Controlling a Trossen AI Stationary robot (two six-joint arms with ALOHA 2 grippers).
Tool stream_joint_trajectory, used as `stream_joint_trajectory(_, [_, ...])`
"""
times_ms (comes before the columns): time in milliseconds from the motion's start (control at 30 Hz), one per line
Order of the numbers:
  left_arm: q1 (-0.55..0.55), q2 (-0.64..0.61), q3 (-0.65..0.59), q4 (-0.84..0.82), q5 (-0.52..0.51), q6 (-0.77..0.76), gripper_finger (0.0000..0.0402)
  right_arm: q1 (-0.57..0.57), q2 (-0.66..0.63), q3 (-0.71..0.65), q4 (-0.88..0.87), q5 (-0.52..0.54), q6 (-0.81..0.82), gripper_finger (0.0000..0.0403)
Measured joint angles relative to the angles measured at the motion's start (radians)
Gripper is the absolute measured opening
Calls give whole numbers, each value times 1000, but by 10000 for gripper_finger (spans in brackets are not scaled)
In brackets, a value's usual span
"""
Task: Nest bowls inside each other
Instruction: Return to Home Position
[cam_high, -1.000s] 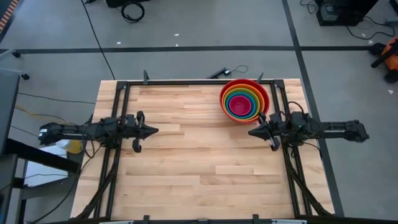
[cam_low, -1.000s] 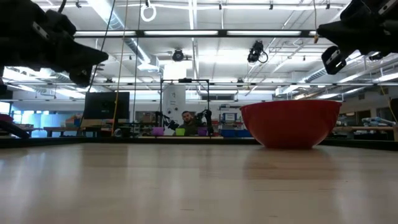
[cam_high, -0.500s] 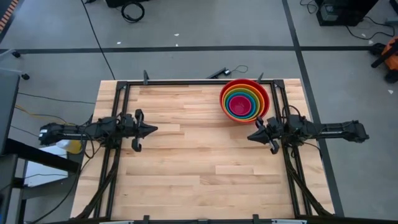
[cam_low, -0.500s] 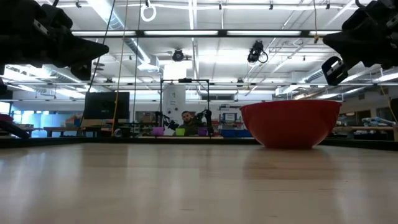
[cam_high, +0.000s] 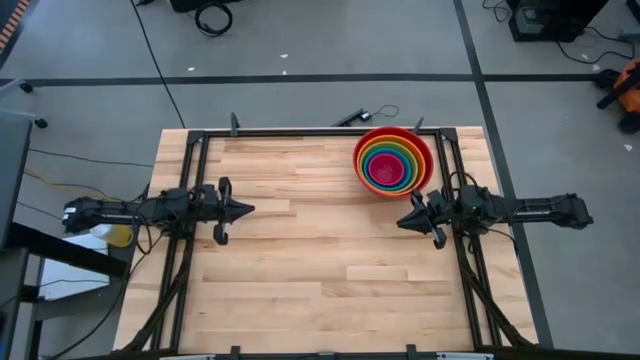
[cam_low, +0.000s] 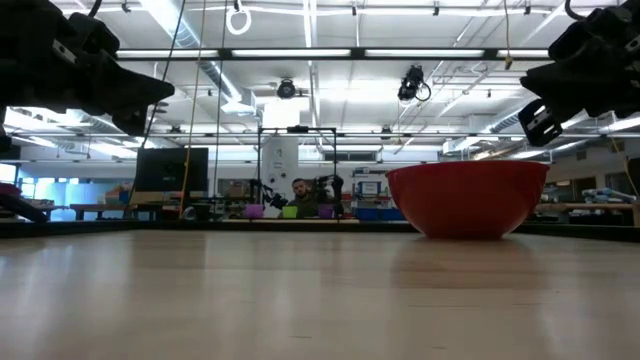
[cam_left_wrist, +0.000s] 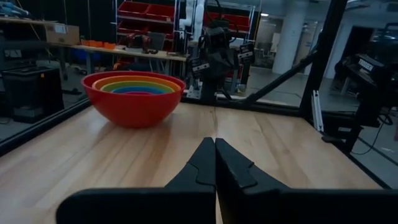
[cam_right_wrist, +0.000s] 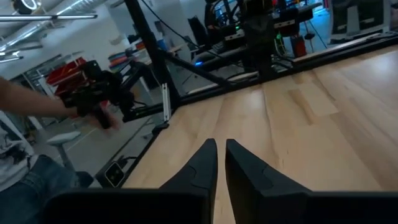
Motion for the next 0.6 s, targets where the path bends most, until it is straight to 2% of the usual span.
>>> stream_joint_trajectory(600, [0, 0, -1, 0, 0, -3, 0, 0, 0, 0, 8, 2, 0, 40])
